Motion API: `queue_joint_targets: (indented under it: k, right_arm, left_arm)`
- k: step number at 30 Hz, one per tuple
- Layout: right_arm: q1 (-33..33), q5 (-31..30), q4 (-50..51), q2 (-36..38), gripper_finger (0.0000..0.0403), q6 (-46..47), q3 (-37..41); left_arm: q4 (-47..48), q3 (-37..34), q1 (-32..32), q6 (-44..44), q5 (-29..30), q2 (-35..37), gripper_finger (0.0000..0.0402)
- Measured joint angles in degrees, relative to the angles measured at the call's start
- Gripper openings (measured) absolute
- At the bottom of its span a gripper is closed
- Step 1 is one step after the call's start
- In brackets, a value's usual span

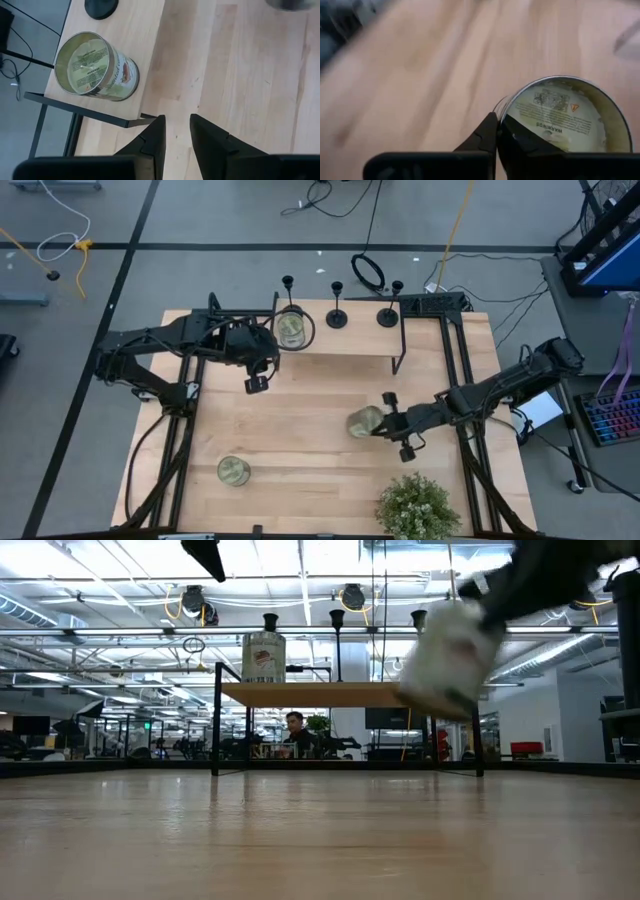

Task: Pick & Place candle stick holders
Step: Put the right scented candle on the shelf

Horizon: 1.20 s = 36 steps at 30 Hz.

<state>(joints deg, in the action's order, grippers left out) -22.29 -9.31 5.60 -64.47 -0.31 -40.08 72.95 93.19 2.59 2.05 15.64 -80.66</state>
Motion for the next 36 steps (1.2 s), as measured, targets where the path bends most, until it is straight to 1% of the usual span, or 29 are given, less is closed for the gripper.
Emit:
queue_joint_targets:
  k: [3,7,9,12,15,17,20,23,26,30,36]
  right_arm:
    - [1.61,2.18,-5.64,0.00,0.0005,-6.38,-2.77]
    - [5.95,2.09,-2.61,-0.76,0.0003,-12.87,-10.04]
    - [8.96,2.51,1.26,-2.04,0.0003,-14.98,-14.23]
    - [14.78,7.40,8.67,-5.95,0.0003,-17.52,-21.69]
    - [20.70,10.81,17.94,-11.41,0.0003,-20.91,-30.07]
    - [24.53,12.25,22.94,-14.95,0.0003,-22.38,-35.28]
    - [29.63,12.24,29.03,-18.89,0.0003,-23.79,-40.94]
    - [34.19,13.46,30.81,-21.12,0.0003,-25.13,-42.53]
    - [37.68,17.07,30.74,-22.18,0.0003,-25.71,-42.67]
    - [40.42,18.77,30.56,-22.61,0.0004,-27.15,-42.79]
    - [43.10,18.81,29.52,-22.71,0.0004,-28.19,-42.79]
  left_arm:
    - [-0.13,0.00,0.00,0.06,-0.02,0.00,0.0093]
    - [-0.35,0.00,0.00,-0.21,-0.02,0.00,0.0093]
    - [-1.06,0.00,0.00,-0.27,-0.02,0.00,0.0093]
    - [-2.26,0.00,0.00,-0.90,-0.02,0.00,0.0093]
    - [-3.68,0.00,0.00,-2.73,-0.04,0.00,0.0093]
    - [-3.87,0.00,0.00,-3.50,-0.02,0.00,0.0093]
    - [-3.87,-0.02,0.00,-3.50,-0.02,0.00,0.0093]
    - [-3.85,-0.02,0.00,-3.50,-0.02,0.00,0.0093]
    - [-3.82,0.00,0.00,-3.91,-0.02,0.00,0.0093]
    - [-3.78,-0.02,0.00,-6.09,-0.04,0.00,0.0093]
    - [-3.78,-0.02,0.00,-5.99,-0.04,0.00,0.0093]
